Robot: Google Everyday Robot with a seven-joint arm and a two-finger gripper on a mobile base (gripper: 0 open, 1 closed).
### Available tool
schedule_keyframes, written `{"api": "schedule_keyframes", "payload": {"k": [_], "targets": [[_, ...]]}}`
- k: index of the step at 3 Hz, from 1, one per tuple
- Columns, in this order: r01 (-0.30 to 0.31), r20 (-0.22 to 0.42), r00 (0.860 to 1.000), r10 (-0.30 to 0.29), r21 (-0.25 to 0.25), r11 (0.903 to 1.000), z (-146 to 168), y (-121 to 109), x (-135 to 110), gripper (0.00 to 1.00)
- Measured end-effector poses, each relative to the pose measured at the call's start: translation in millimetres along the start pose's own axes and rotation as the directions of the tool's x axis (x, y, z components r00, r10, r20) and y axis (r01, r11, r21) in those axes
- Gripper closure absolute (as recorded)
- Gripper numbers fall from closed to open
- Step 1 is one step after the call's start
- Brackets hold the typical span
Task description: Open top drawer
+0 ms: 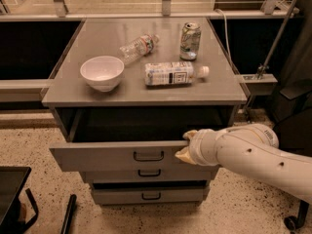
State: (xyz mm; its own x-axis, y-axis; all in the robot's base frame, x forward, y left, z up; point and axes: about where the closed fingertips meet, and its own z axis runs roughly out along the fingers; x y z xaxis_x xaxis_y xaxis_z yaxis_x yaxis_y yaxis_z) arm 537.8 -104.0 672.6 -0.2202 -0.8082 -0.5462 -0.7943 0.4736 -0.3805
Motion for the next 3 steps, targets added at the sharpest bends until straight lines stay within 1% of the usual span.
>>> {"api": "schedule_keyframes", "payload": {"k": [1,2,3], "targets": [[0.011,0.006,1.000,-0.011,0.005,0.9999,-3,10,0,1.00],[0.011,0.006,1.000,-0.011,0.006,0.9999,-5,9,-2,1.00],[-0.001,0.007,1.000,0.000,0.030,0.9996,-20,31,3,1.00]]}}
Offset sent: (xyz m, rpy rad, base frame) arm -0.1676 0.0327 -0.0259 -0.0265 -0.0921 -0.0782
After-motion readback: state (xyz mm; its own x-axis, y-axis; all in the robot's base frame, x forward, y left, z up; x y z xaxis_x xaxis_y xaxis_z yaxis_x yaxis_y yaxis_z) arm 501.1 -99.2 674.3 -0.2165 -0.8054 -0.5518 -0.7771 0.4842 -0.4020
